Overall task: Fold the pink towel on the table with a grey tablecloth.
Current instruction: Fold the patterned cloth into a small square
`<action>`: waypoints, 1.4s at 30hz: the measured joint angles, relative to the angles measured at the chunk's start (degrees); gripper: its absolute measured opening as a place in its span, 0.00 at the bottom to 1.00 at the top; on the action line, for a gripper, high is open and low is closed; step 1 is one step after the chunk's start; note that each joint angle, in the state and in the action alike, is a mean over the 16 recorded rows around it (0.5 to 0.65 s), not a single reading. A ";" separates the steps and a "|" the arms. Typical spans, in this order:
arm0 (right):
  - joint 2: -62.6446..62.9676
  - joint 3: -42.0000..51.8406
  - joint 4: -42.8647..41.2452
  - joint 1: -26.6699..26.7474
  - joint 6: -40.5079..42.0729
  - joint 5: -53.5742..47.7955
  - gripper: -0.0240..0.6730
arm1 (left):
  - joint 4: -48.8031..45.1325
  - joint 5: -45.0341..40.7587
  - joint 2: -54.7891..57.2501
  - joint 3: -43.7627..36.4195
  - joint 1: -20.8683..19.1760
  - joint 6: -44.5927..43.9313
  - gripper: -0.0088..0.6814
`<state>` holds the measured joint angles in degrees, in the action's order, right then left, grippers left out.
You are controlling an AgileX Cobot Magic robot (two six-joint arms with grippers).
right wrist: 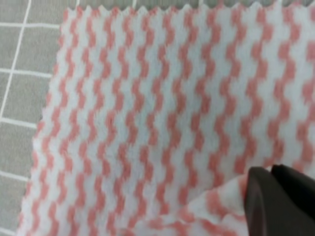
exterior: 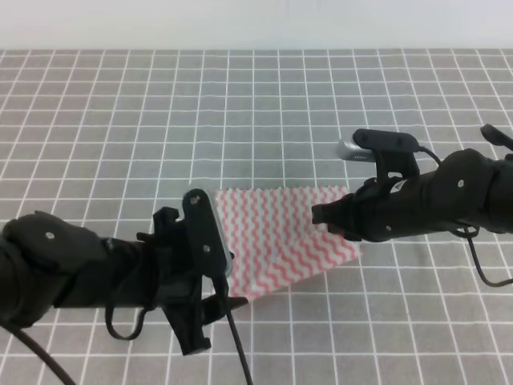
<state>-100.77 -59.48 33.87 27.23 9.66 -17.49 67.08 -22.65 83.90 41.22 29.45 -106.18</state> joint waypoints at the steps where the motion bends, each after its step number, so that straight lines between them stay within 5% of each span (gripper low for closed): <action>1: -0.09 0.00 0.03 0.00 -0.01 0.13 0.01 | 0.17 0.11 0.33 0.01 0.04 -0.43 0.64; 42: -0.81 -1.32 0.93 -0.02 -0.13 1.31 0.01 | 2.80 8.22 9.16 0.07 0.23 -3.66 0.63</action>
<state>-101.58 -60.80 34.80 27.21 9.53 -16.18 69.88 -14.43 93.06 41.29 29.68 -109.84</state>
